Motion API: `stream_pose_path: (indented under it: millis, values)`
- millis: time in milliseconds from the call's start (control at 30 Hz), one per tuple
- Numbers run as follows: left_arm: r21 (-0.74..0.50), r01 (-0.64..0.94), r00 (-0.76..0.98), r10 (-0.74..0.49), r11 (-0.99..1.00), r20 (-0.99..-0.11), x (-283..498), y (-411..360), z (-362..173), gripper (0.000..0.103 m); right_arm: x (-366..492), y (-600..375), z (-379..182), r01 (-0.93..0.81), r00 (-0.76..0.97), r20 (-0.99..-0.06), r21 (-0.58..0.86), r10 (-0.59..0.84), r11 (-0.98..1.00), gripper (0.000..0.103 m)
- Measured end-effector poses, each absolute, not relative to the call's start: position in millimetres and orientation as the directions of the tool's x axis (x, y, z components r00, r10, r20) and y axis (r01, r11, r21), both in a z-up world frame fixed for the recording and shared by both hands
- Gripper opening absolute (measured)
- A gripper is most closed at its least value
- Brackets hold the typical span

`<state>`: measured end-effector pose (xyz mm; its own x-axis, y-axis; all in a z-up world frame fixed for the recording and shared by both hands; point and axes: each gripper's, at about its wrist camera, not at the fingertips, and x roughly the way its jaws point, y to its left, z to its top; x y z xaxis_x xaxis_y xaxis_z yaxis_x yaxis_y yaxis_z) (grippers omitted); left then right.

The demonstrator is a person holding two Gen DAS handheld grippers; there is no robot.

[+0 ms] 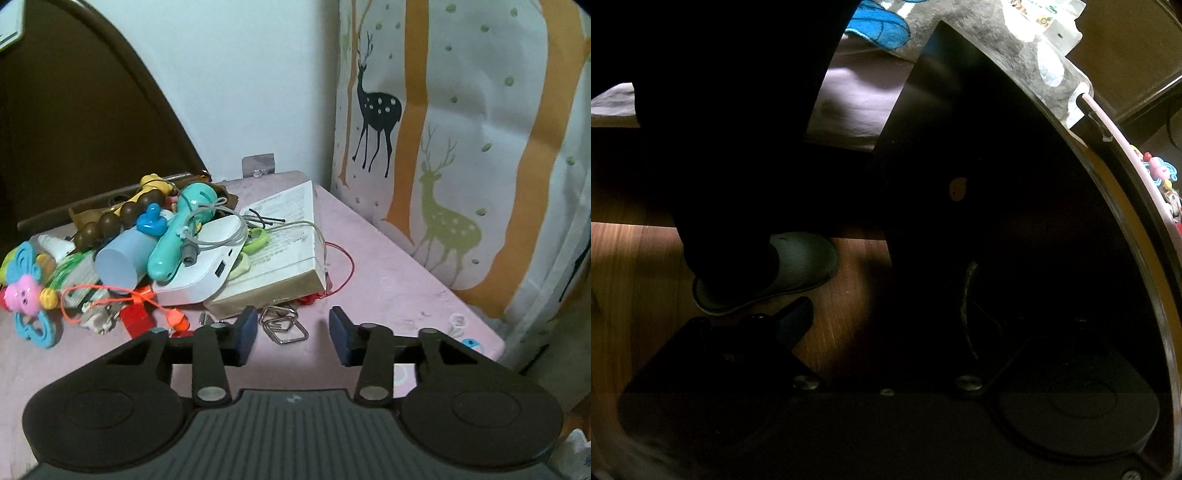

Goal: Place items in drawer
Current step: 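Grasp the silver metal clip beside the book with the left gripper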

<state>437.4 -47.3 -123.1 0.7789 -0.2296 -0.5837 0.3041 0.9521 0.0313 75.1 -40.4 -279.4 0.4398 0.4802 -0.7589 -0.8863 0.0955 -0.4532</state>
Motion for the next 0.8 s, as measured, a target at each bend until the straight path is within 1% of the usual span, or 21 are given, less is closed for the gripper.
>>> stream_pose_path:
  millis: [133, 267, 300, 367, 400, 433, 467, 800]
  values:
    - [0.053, 0.301, 0.769, -0.21, 0.952, -0.604, 446.7, -49.7, -129.4, 0.037, 75.0, -40.3, -279.0, -0.886, 0.44, -0.759, -0.453, 0.481, 0.095, 0.092]
    - [0.075, 0.308, 0.761, -0.198, 0.949, -0.618, 452.1, -51.9, -132.7, 0.033, 73.8, -40.2, -279.3, -0.886, 0.442, -0.758, -0.454, 0.479, 0.098, 0.092]
    - [0.078, 0.306, 0.761, -0.195, 0.949, -0.619, 451.6, -51.8, -132.4, 0.029, 73.6, -40.3, -279.3, -0.886, 0.442, -0.758, -0.454, 0.479, 0.098, 0.092]
    - [0.088, 0.304, 0.761, -0.186, 0.949, -0.621, 450.1, -51.8, -131.7, 0.029, 73.5, -40.4, -279.3, -0.886, 0.442, -0.758, -0.454, 0.479, 0.099, 0.092]
    - [0.094, 0.303, 0.762, -0.182, 0.948, -0.621, 448.5, -51.9, -131.0, 0.026, 73.5, -40.3, -279.2, -0.886, 0.442, -0.759, -0.454, 0.479, 0.099, 0.092]
    - [0.095, 0.301, 0.763, -0.18, 0.949, -0.62, 446.5, -51.2, -129.8, 0.019, 73.5, -40.3, -279.2, -0.886, 0.442, -0.759, -0.454, 0.478, 0.099, 0.092]
    - [0.094, 0.3, 0.765, -0.18, 0.949, -0.619, 444.3, -50.3, -128.4, 0.007, 73.5, -40.3, -279.1, -0.886, 0.442, -0.759, -0.454, 0.478, 0.099, 0.092]
    - [0.102, 0.313, 0.768, -0.188, 0.944, -0.613, 413.3, -41.0, -116.9, 0.007, 73.3, -38.9, -278.4, -0.885, 0.445, -0.761, -0.455, 0.471, 0.101, 0.092]
